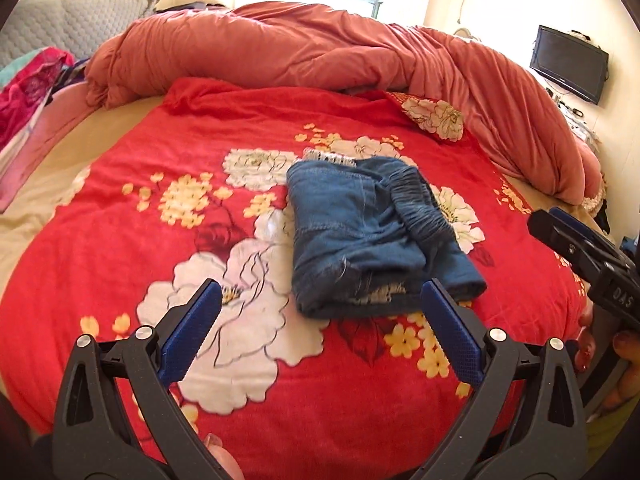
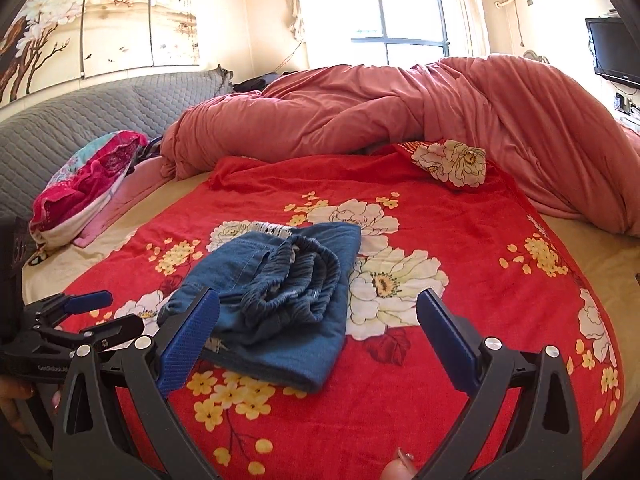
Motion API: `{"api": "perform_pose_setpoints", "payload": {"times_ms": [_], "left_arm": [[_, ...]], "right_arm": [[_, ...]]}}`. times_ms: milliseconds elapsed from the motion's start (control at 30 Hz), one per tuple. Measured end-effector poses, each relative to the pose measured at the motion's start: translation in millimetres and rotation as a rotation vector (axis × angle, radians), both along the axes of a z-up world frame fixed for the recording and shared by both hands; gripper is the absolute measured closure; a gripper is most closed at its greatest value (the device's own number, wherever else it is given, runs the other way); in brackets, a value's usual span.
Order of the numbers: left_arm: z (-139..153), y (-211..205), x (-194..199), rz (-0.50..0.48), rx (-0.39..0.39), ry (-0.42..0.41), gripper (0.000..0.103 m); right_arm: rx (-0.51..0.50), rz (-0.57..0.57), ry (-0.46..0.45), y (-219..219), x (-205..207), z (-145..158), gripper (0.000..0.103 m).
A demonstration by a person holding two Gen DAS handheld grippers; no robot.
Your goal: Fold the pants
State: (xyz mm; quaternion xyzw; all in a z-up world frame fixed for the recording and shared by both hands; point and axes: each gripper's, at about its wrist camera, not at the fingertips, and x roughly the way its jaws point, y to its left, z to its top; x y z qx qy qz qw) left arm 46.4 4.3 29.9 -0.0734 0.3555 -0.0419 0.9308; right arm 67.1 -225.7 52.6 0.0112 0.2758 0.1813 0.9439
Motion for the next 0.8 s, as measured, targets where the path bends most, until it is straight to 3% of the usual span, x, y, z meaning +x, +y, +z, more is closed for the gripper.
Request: {"api": "perform_pose_setpoints", "payload": {"times_ms": [800], "left_arm": [[-26, -15, -35, -0.003, 0.008, 0.069, 0.01]], "right_arm": [[-0.048, -0.005, 0.101, -5, -38, -32, 0.005]]}}
